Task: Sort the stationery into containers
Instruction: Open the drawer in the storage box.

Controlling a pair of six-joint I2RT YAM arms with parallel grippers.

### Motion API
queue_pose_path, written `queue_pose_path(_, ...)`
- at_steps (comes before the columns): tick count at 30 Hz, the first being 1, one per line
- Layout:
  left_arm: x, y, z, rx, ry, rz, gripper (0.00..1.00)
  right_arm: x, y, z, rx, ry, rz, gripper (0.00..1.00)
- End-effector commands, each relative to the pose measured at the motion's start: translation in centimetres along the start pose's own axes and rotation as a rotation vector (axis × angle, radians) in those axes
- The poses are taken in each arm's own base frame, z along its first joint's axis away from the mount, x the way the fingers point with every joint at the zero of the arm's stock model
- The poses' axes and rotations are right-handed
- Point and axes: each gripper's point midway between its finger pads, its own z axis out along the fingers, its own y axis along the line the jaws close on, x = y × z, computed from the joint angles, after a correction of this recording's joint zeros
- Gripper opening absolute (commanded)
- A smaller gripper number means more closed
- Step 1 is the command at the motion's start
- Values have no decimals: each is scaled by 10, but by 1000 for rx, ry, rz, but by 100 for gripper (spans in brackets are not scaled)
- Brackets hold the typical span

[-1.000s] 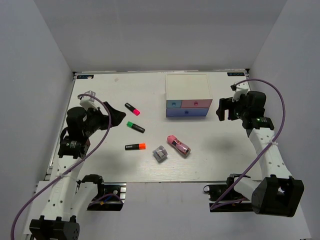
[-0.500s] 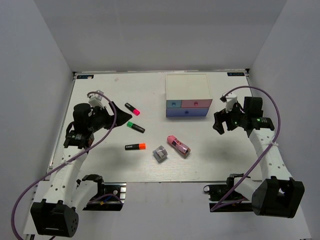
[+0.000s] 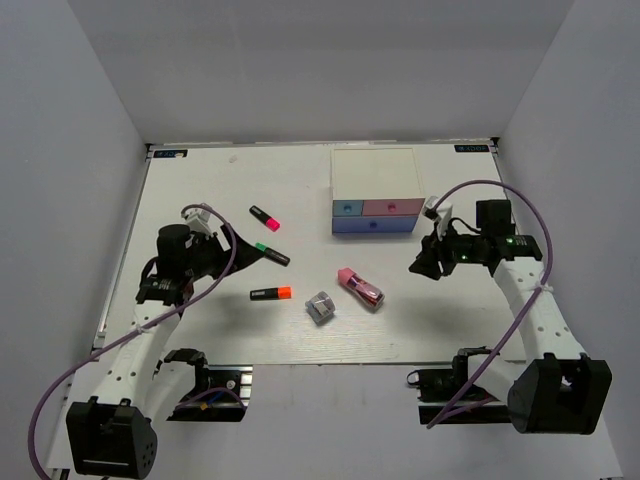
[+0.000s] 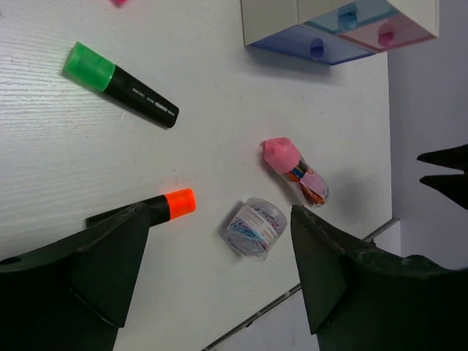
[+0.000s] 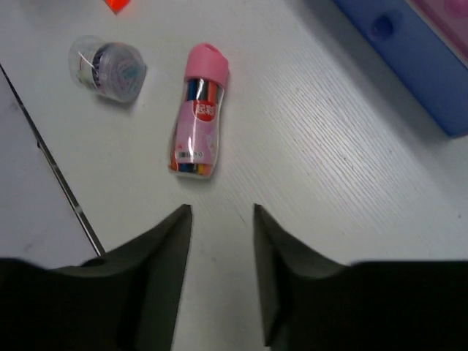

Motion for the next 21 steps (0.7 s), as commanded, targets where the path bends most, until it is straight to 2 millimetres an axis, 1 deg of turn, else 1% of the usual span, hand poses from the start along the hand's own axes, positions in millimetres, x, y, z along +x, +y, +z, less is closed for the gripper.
queue_pose_path(1, 2, 4, 0, -16, -17, -9, 85, -29, 5, 15, -58, -108, -19, 39)
queue_pose_path(2, 5, 8, 1, -28, -14, -23, 83, -31, 7, 20, -62, -106, 20, 35)
queue_pose_path(3, 5, 8, 1, -29, -14, -37, 80, -40, 4, 26, -47, -127, 14, 31)
queue_pose_path(4, 7, 9, 2, -28, -14, -46, 76, -47, -3, 30, -17, -144, 27, 28)
queue_pose_path(5, 11, 13, 3, -34, -5, -52, 70, -58, -2, 38, -16, -171, -1, 31)
queue_pose_path(6, 9, 11, 3, -30, -12, -72, 70, -58, -4, 43, -6, -166, 85, 38)
queue_pose_path(7, 12, 13, 4, -34, -6, -85, 69, -71, -12, 47, 21, -203, 65, 49)
queue_pose_path(8, 15, 15, 6, -39, 0, -99, 69, -64, -13, 61, 2, -172, 107, 54)
queue_pose_path(9, 14, 16, 6, -47, -5, -108, 69, -68, -12, 67, -1, -174, 117, 60)
queue_pose_path(10, 14, 16, 6, -47, -5, -119, 69, -76, -13, 71, -3, -197, 177, 68)
queue_pose_path(11, 14, 16, 6, -47, -5, -119, 70, -69, -15, 84, -11, -167, 222, 71)
queue_pose_path(12, 14, 16, 6, -47, -5, -119, 71, -71, -13, 90, -12, -166, 296, 74)
queue_pose_path(13, 14, 16, 6, -47, -5, -129, 71, -76, -17, 93, 4, -181, 347, 74)
queue_pose_path(14, 13, 18, 7, -58, -14, -129, 73, -75, -21, 101, 10, -175, 383, 74)
queue_pose_path(15, 13, 18, 7, -58, -14, -129, 73, -75, -26, 109, 35, -171, 457, 74)
queue_pose_path(17, 14, 21, 7, -73, -13, -134, 73, -76, -30, 118, 57, -164, 578, 74)
queue_pose_path(18, 14, 21, 7, -73, -13, -134, 73, -83, -36, 124, 85, -186, 584, 74)
queue_pose_path(19, 14, 21, 7, -73, -13, -134, 73, -86, -38, 128, 96, -193, 600, 74)
queue_pose_path(20, 19, 24, 7, -83, 0, -142, 73, -99, -40, 129, 92, -227, 634, 74)
queue_pose_path(21, 19, 24, 7, -83, 0, -151, 73, -101, -41, 134, 95, -230, 640, 74)
